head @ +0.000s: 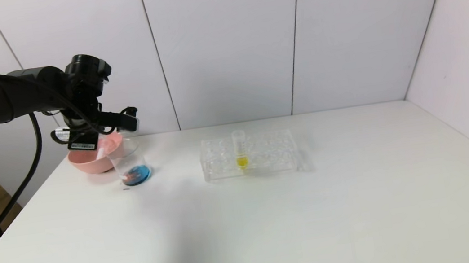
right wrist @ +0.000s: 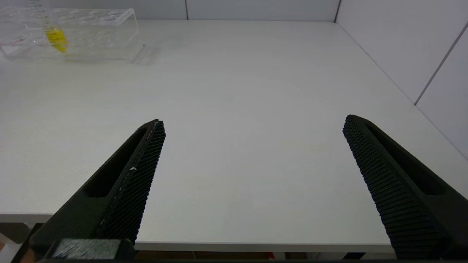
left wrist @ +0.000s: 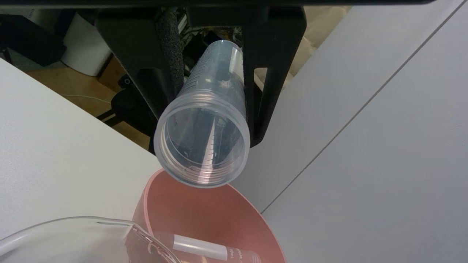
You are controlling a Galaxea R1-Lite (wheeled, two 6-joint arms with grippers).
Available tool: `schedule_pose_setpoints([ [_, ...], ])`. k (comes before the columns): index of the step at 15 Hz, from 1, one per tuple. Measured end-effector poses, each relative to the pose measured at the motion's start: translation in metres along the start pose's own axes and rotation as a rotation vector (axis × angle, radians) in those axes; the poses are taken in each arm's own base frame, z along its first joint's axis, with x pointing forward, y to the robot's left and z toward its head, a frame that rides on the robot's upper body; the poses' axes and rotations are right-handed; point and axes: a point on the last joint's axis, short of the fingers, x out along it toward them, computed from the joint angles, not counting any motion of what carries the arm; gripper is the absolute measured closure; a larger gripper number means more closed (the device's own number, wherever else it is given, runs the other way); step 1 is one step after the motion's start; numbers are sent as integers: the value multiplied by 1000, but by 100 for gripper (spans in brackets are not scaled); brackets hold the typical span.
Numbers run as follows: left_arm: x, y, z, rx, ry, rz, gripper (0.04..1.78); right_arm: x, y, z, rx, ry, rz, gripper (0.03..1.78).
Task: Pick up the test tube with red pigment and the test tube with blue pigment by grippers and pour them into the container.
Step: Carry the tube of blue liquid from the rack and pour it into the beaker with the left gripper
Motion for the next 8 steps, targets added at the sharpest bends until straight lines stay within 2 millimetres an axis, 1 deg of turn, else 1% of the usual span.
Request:
schedule_pose_setpoints([
  [8,-3,-1,8,31,50,11,135,0,0,0,0,0,0,4],
])
